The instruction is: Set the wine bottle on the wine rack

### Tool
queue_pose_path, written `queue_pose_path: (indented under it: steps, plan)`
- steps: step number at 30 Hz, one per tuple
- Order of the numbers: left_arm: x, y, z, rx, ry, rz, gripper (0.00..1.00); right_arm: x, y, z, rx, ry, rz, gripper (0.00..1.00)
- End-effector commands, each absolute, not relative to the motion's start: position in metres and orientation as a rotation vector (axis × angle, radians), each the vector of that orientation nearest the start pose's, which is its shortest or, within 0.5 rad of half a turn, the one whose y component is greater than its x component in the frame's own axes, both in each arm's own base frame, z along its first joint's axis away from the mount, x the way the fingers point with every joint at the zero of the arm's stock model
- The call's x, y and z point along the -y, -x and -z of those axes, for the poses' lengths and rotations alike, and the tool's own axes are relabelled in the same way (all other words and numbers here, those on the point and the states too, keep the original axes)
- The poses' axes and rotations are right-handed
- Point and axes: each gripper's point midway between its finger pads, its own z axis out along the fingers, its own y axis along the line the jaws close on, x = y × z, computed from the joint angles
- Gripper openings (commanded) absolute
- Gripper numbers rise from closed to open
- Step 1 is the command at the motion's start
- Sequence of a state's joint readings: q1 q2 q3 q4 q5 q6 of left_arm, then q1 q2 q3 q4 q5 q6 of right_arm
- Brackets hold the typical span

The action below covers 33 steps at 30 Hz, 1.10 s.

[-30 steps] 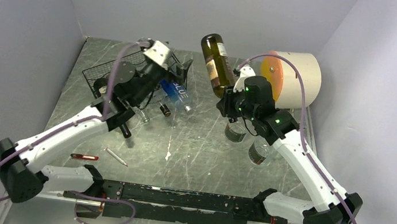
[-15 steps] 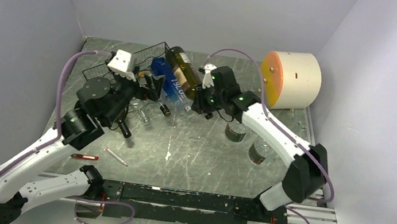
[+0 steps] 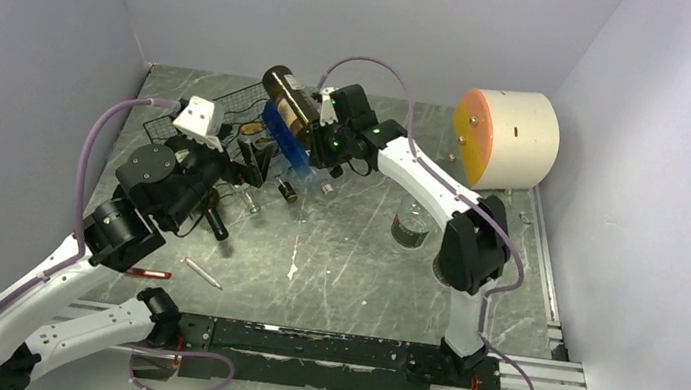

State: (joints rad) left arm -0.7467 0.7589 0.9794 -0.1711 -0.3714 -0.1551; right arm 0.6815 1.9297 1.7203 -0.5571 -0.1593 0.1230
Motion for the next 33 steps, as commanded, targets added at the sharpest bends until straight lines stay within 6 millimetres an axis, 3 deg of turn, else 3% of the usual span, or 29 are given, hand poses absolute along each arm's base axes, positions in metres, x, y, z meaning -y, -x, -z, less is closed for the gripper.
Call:
queue_pose_path:
  steps: [1,15,26,28,33]
  plan:
    - [0.164,-0.256,-0.368,-1.575,-0.171,0.455,0.96,-0.368,-0.404,-0.201,-2.172,0.718,-0.601,0.00]
    - [0.170,-0.256,-0.364,-1.595,-0.150,0.496,0.96,-0.371,-0.427,-0.161,-2.289,0.701,-0.489,0.00]
    - [0.174,-0.252,-0.362,-1.594,-0.189,0.509,0.96,-0.366,-0.440,-0.143,-2.336,0.679,-0.398,0.34]
    - [0.174,-0.252,-0.362,-1.589,-0.191,0.509,0.96,-0.366,-0.442,-0.142,-2.329,0.674,-0.398,0.45]
    - [0.173,-0.255,-0.360,-1.599,-0.178,0.493,0.96,-0.366,-0.443,-0.148,-2.300,0.670,-0.405,0.61]
